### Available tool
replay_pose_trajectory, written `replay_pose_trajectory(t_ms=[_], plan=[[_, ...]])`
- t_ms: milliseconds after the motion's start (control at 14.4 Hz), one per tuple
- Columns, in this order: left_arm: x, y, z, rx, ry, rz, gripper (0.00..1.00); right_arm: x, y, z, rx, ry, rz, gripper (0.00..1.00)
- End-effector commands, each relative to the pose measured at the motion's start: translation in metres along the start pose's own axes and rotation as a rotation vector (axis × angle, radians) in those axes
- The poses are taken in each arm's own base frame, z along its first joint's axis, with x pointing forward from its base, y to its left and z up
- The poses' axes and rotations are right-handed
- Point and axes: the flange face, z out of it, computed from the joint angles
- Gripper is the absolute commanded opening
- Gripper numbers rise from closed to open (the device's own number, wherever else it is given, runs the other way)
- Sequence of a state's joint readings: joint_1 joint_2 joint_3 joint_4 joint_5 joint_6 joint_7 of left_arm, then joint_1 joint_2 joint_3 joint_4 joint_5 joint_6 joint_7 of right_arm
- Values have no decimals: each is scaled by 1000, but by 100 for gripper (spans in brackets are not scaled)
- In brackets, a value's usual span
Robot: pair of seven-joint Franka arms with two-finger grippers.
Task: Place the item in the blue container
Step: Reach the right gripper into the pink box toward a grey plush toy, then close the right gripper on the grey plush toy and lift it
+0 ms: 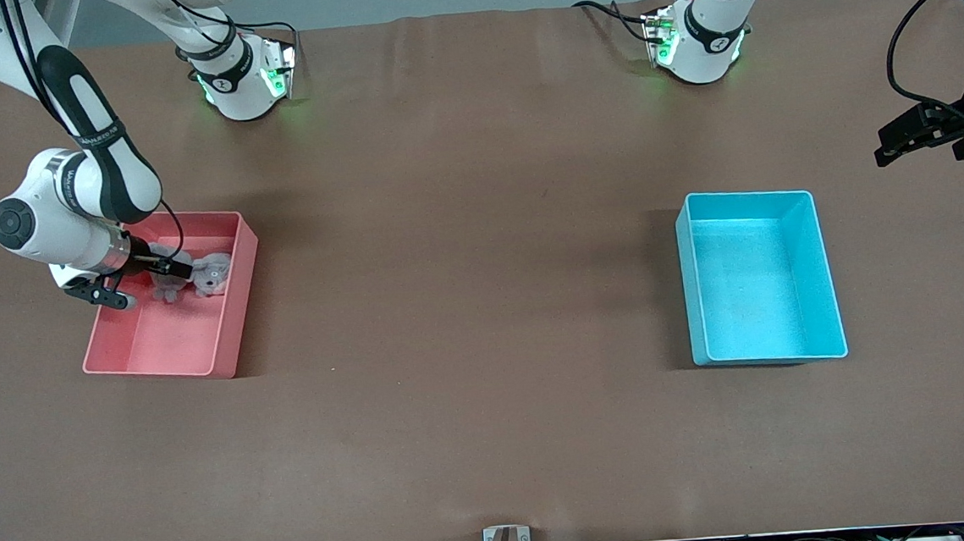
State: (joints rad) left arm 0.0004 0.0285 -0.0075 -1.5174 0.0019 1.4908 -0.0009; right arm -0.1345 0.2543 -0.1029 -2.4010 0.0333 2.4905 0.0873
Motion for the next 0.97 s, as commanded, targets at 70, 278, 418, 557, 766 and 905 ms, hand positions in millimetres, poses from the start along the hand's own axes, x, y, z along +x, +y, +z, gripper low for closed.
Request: replay_pose_trajectory(t_ms=[70,278,418,557,766,905], plan=[[-2,0,-6,-5,14,6,100,-4,2,13,7,-14,23,100],[-2,0,-6,-3,14,6,100,-7,0,15,4,-37,57,87],[-2,0,-6,-3,14,6,100,-8,-1,15,2,-51,63,79],[-2,0,-6,-3,14,6,100,-8,-2,16,1,-54,62,67],[-2,0,-6,-3,14,6,100,-8,-3,15,0,-63,60,52],[-2,0,-6,-3,14,6,100,-7,-3,13,1,-65,60,36]])
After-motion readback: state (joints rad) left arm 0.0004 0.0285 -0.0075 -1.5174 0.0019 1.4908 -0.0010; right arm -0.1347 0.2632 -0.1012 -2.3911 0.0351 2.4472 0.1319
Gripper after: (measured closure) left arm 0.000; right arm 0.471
